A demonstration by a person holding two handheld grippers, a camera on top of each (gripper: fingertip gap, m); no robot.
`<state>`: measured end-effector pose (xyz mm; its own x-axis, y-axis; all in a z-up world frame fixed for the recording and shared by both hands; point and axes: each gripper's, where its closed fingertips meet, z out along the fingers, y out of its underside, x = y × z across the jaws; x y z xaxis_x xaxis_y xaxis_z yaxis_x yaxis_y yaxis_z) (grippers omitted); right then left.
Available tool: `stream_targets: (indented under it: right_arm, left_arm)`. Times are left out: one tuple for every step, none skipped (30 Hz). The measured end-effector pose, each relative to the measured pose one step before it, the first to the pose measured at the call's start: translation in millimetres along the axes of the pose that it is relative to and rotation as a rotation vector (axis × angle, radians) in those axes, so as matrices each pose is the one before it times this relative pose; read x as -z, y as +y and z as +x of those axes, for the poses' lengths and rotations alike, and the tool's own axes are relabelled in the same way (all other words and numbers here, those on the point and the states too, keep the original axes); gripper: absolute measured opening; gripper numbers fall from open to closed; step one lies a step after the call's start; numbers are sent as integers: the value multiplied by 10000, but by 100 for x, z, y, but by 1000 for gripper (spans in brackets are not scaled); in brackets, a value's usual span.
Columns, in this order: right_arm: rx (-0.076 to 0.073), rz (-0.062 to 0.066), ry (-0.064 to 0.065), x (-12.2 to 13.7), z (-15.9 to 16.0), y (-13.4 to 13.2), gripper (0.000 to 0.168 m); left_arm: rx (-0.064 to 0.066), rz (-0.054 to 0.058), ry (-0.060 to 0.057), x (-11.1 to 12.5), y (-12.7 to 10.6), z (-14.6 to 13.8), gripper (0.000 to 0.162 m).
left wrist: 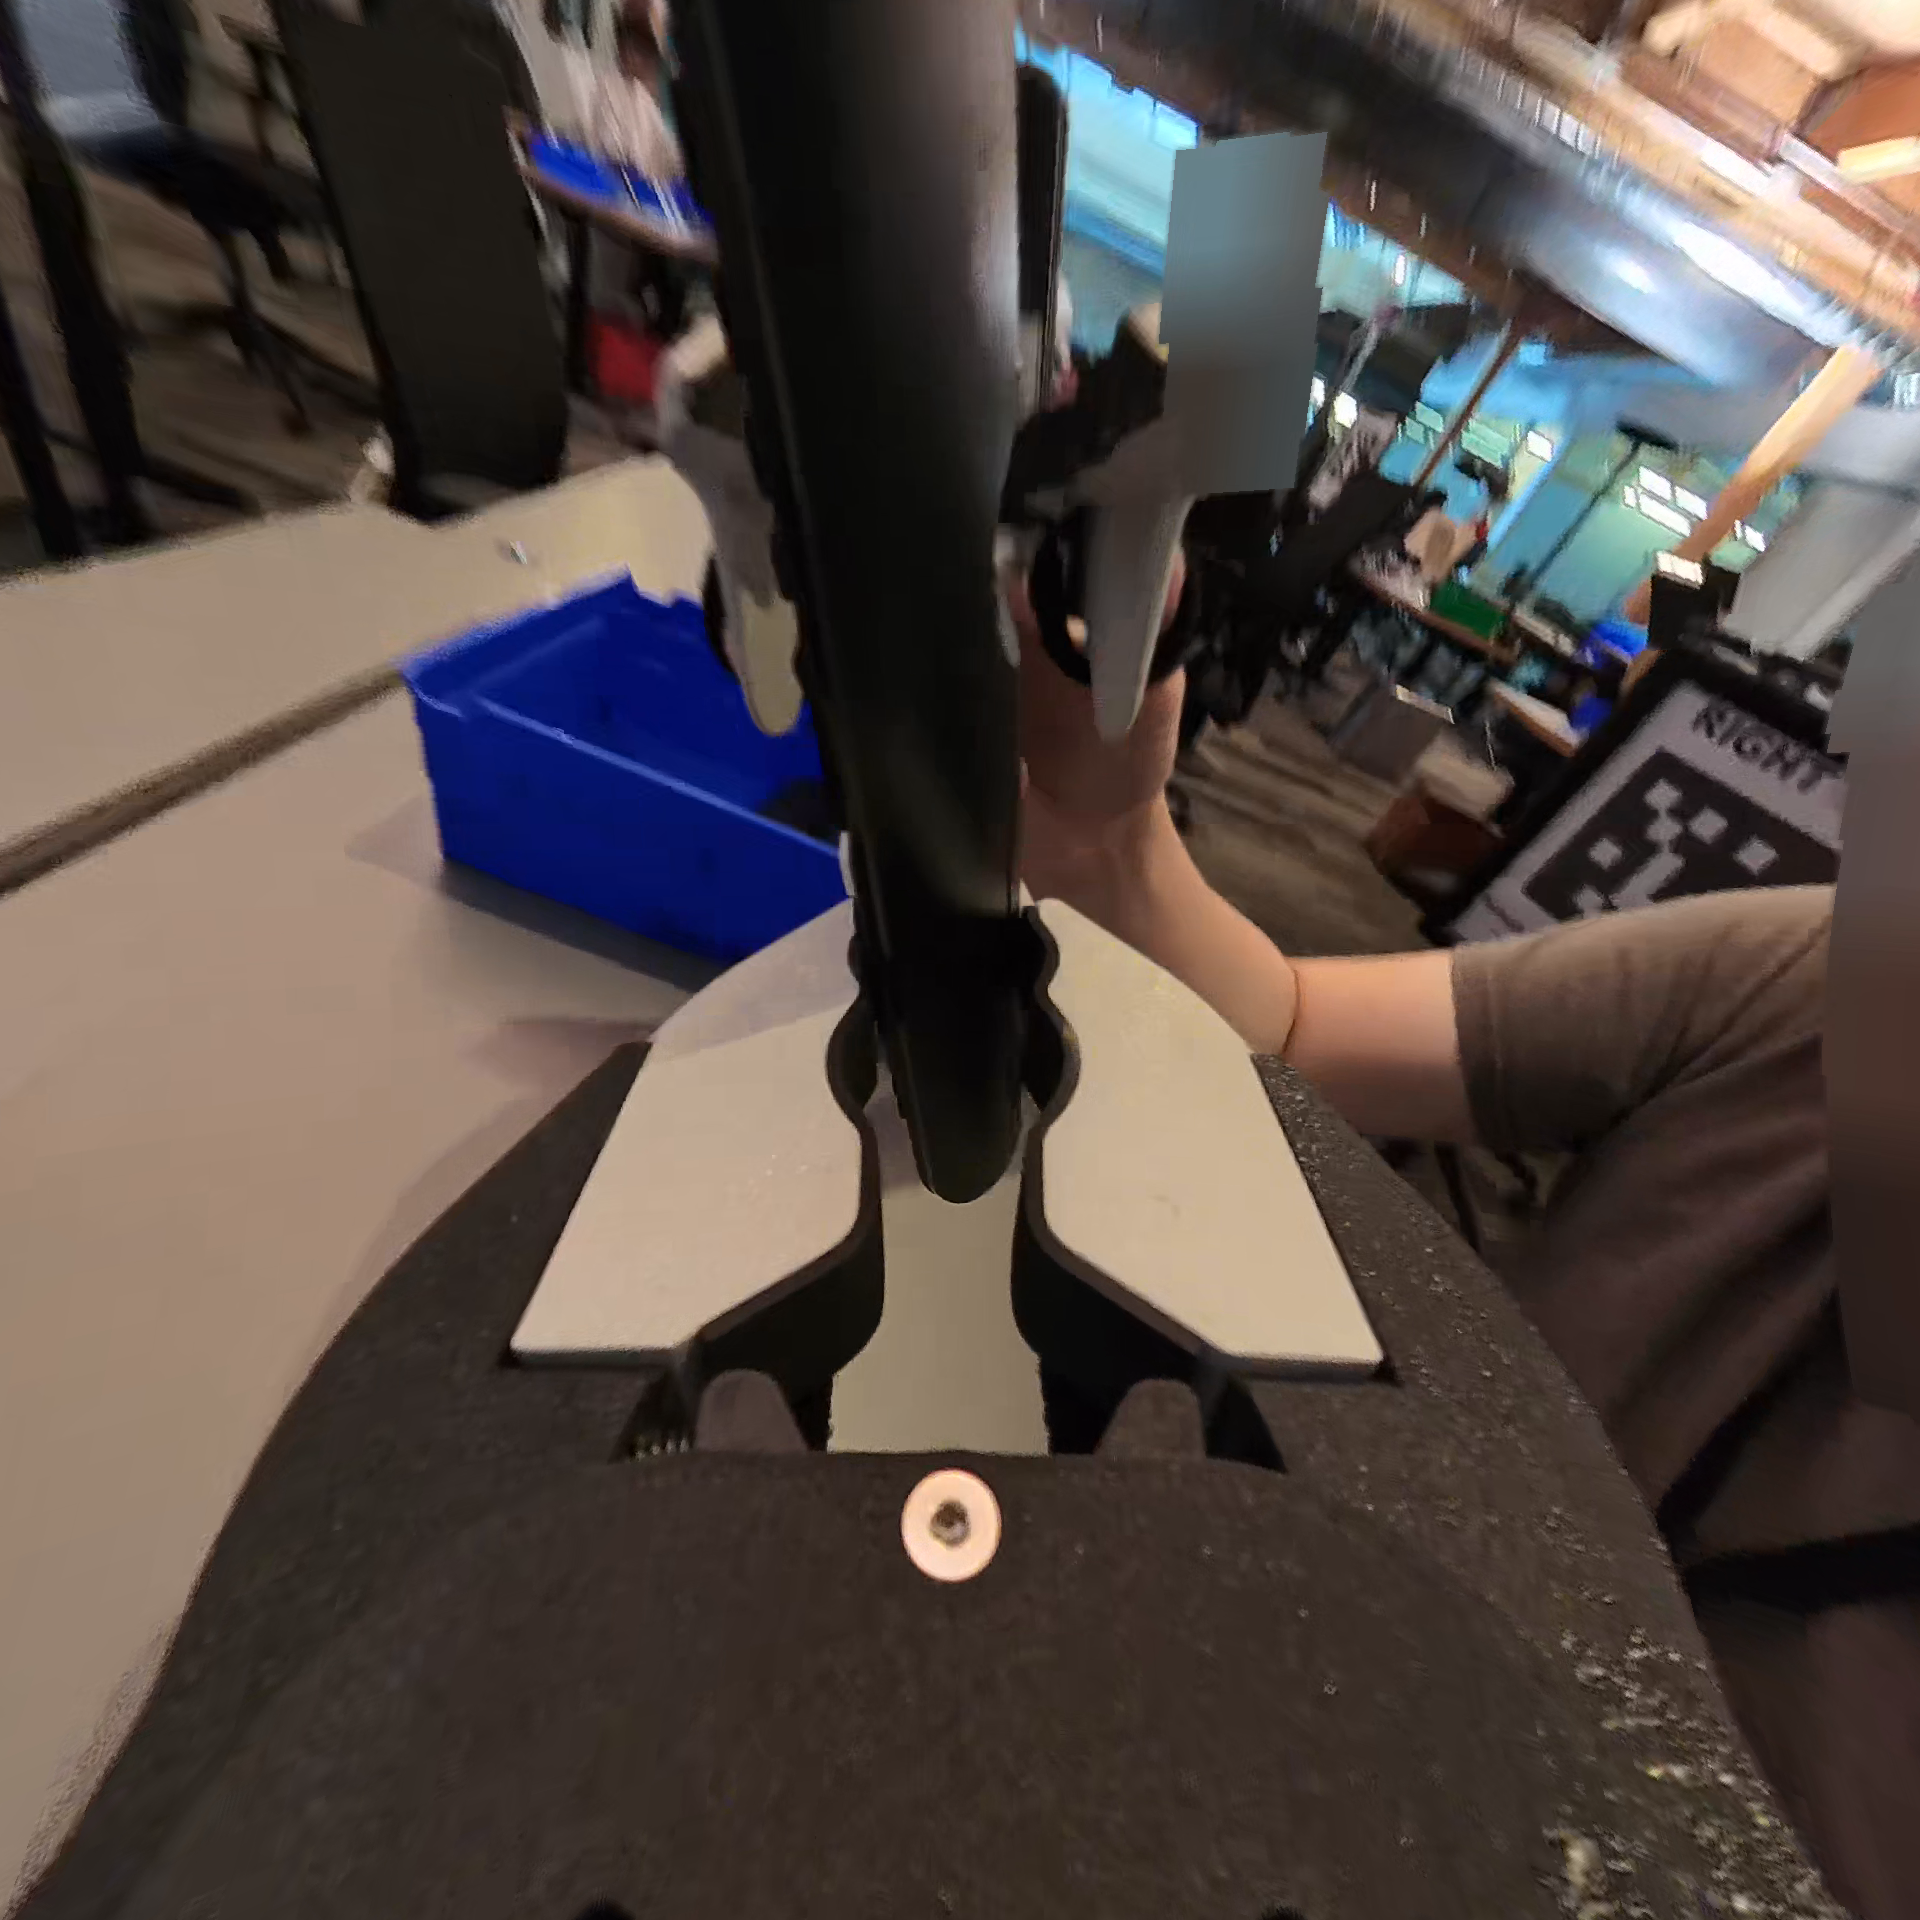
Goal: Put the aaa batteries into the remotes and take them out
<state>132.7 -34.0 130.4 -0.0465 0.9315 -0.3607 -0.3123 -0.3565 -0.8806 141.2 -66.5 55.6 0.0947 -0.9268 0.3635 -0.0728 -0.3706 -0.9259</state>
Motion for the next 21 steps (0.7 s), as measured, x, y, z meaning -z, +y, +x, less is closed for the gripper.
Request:
stream_targets:
  right_arm:
    - [-104,356,-79,129,129,-338,56]
    - [-110,235,-113,-2,77,-96,57]
    - [-60,69,-127,-149,54,203,58]
    - [7,-63,-75,-285,111,504,58]
    - [57,-123,24,-375,239,691,59]
    - [96,-74,48,-429,245,718,61]
    - [79,-22,-8,-446,128,693,61]
    - [15,-11,-91,-434,-9,673,62]
    - [-54,18,-144,-409,-84,600,62]
    - [-91,49,-119,-324,-49,486,61]
    - [-71,57,-7,-214,124,402,61]
    - [-23,27,96,-63,305,347,59]
    - [7,65,101,92,366,227,53]
    - [-17,142,39,195,320,46,43]
    - [-47,143,-125,250,147,-34,34]
    - [-105,114,-144,222,114,-66,26]
    - [-192,56,-62,134,253,-9,26]
    - [-264,-37,-85,49,223,83,26]
    - [-290,-78,-68,-21,212,169,26]
    - [-223,-107,-76,-71,165,265,28]
    - [-113,-131,-70,-50,110,315,28]
  left_arm:
    - [-183,700,-223,797,-1117,-339,24]
    - [-175,753,-333,879,-1272,-485,24]
    - [-122,691,-363,873,-1249,-573,24]
    - [-47,631,-213,753,-1188,-421,24]
    - [0,626,-65,630,-1125,-255,24]
    - [88,503,82,441,-847,-93,24]
    - [181,246,171,238,-434,16,24]
    - [98,214,16,120,-243,-142,24]
    - [15,125,-13,-35,34,-177,24]
    - [43,4,29,-127,254,-142,24]
    - [97,95,51,-213,237,-122,24]
    - [209,47,162,-269,276,-30,24]
    - [220,119,163,-247,167,-26,24]
    - [201,118,195,-226,133,-10,24]
    - [215,-28,82,-204,247,-183,24]
    - [70,-9,-24,-110,207,-311,24]
    - [-4,30,42,0,132,-208,24]
    - [-115,-24,-9,77,185,-213,25]
    - [-121,-155,-57,26,365,-235,25]
    - [-22,-189,-54,-9,380,-164,24]
    - [-19,-56,-15,-16,209,-59,24]
